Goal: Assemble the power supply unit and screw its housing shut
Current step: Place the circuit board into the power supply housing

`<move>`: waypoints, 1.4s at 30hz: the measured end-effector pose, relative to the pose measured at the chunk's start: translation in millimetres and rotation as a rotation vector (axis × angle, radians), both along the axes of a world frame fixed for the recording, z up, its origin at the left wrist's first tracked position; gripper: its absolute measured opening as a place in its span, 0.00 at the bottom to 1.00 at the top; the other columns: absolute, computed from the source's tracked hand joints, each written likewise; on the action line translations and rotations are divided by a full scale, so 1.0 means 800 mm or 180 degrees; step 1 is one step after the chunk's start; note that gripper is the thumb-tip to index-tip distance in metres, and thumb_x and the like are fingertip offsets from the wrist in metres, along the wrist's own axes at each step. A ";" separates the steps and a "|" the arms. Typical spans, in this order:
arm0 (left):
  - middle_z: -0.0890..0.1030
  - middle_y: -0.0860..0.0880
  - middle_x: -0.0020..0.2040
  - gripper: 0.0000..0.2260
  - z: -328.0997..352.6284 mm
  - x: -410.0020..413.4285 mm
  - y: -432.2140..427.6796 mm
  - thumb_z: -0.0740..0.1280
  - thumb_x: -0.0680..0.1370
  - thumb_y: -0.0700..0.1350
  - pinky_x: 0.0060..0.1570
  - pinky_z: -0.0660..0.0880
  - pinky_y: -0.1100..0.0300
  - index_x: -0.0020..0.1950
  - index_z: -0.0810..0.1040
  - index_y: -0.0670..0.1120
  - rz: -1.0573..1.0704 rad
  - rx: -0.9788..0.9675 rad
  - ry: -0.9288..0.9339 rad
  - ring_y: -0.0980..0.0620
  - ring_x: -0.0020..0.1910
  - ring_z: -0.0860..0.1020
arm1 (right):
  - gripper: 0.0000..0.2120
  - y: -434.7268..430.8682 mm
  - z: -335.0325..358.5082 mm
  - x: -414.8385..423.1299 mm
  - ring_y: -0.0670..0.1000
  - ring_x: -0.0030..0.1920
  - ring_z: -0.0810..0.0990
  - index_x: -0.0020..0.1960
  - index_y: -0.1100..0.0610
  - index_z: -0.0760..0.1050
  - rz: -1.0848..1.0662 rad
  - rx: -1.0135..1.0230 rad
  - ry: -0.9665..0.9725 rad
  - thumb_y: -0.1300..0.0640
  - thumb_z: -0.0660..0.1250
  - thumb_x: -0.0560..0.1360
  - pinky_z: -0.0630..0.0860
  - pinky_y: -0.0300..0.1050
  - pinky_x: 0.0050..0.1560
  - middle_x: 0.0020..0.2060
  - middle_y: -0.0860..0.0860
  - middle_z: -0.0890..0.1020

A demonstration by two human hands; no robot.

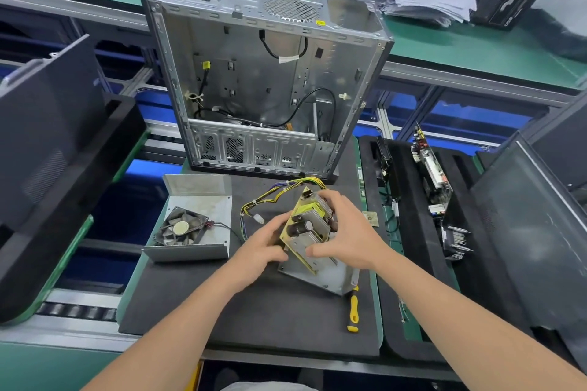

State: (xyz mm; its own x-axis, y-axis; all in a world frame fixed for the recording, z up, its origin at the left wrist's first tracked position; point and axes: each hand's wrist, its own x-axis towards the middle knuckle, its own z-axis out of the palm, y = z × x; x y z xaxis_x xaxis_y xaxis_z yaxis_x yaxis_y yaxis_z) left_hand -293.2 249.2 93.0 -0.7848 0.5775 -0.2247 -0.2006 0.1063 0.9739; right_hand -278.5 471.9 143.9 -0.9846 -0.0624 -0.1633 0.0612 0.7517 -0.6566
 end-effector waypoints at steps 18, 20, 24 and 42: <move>0.69 0.67 0.75 0.30 0.003 -0.015 0.003 0.58 0.84 0.39 0.67 0.71 0.58 0.81 0.59 0.65 -0.0473 -0.1100 0.1170 0.66 0.63 0.75 | 0.46 0.019 0.011 0.007 0.48 0.60 0.73 0.69 0.42 0.62 0.0257 0.0459 -0.0219 0.34 0.79 0.57 0.76 0.51 0.57 0.61 0.43 0.72; 0.66 0.67 0.77 0.29 0.003 -0.017 0.000 0.56 0.85 0.39 0.72 0.66 0.62 0.81 0.59 0.64 -0.0569 -0.1168 0.1291 0.69 0.70 0.68 | 0.47 0.016 0.007 0.009 0.49 0.59 0.73 0.70 0.42 0.61 0.0295 0.0630 -0.0327 0.33 0.77 0.57 0.77 0.53 0.57 0.60 0.44 0.71; 0.61 0.64 0.81 0.29 0.005 -0.020 -0.001 0.58 0.86 0.41 0.77 0.57 0.64 0.82 0.55 0.64 -0.0858 -0.1258 0.1447 0.66 0.79 0.58 | 0.48 0.015 -0.005 0.014 0.50 0.59 0.73 0.72 0.41 0.58 0.0320 0.0835 -0.0408 0.34 0.76 0.57 0.78 0.52 0.55 0.59 0.44 0.70; 0.80 0.43 0.62 0.28 0.011 -0.014 0.010 0.58 0.86 0.39 0.67 0.74 0.51 0.81 0.60 0.64 -0.0419 -0.1098 0.0980 0.48 0.54 0.79 | 0.47 0.002 -0.001 0.005 0.54 0.57 0.69 0.70 0.48 0.60 0.0432 0.1338 -0.0459 0.32 0.71 0.57 0.80 0.56 0.52 0.55 0.50 0.70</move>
